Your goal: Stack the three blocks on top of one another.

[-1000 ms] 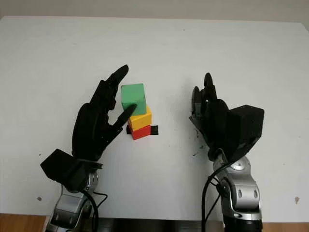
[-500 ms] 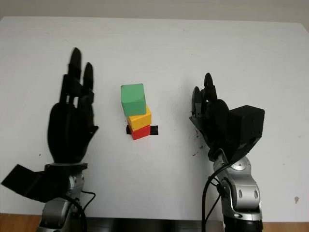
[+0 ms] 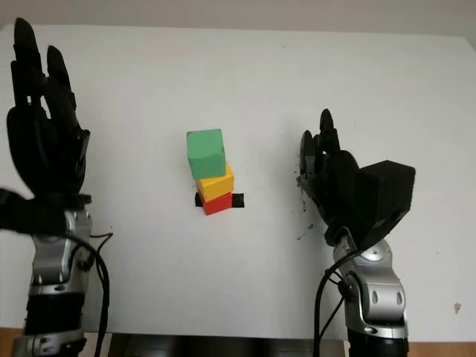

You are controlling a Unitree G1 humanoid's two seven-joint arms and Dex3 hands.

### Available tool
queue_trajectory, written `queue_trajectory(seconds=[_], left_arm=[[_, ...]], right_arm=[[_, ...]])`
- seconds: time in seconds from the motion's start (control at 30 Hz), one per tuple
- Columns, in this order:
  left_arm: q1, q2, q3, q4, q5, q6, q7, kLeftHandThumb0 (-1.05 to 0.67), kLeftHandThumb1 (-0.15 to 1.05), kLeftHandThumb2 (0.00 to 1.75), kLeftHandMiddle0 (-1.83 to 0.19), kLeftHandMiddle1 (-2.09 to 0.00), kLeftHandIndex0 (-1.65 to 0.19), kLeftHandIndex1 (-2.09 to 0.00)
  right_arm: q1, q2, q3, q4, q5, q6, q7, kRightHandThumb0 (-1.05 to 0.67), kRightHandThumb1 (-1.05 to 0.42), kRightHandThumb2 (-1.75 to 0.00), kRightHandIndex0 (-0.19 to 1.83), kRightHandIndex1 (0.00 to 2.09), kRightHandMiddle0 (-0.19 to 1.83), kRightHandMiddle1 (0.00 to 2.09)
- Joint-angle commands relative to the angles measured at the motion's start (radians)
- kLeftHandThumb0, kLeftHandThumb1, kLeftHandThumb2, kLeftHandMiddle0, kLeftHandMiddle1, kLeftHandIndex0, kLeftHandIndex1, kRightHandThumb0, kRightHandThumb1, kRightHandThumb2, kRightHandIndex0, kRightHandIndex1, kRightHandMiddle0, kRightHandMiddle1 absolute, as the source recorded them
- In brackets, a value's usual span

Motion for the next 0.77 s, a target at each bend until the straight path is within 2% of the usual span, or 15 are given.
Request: queue_trajectory(seconds=[0.0,0.13,0.27,0.47,0.73], left_arm=[[-0.043,0.05,-0.007,0.065,0.005,0.036,-0.047,-0.74,1.05,0.62,-0.01,-0.06,-0.05,-0.08],[-0.102,0.093,-0.012,0.174,-0.033,0.12,-0.155,-0.74,1.05,0.56,0.0,-0.05,-0.02,-0.06],[-0.118,0.099,-0.02,0.215,-0.045,0.152,-0.218,-0.77,1.05,0.53,0.01,-0.05,-0.01,-0.05],[-0.106,0.098,-0.033,0.199,-0.043,0.183,-0.244,-0.75,1.05,0.56,0.01,-0.05,0.0,-0.05],[-0.064,0.091,-0.046,0.122,-0.048,0.235,-0.265,-0.74,1.05,0.59,0.04,-0.04,0.03,-0.04]], right_arm=[[-0.012,0.001,-0.006,-0.004,-0.006,-0.033,-0.006,-0.66,-1.05,-0.68,-0.19,0.0,-0.19,0.0],[-0.019,0.007,0.006,0.01,-0.016,-0.063,-0.014,-0.67,-1.05,-0.72,-0.19,0.0,-0.19,0.0],[-0.019,0.011,0.018,0.001,-0.027,-0.062,-0.022,-0.67,-1.05,-0.75,-0.19,0.0,-0.19,0.0],[-0.014,0.013,0.019,-0.011,-0.027,-0.055,-0.022,-0.65,-1.05,-0.76,-0.19,0.0,-0.19,0.0],[0.005,0.001,0.018,-0.039,-0.03,-0.036,-0.013,-0.65,-1.05,-0.77,-0.19,0.0,-0.19,0.0]])
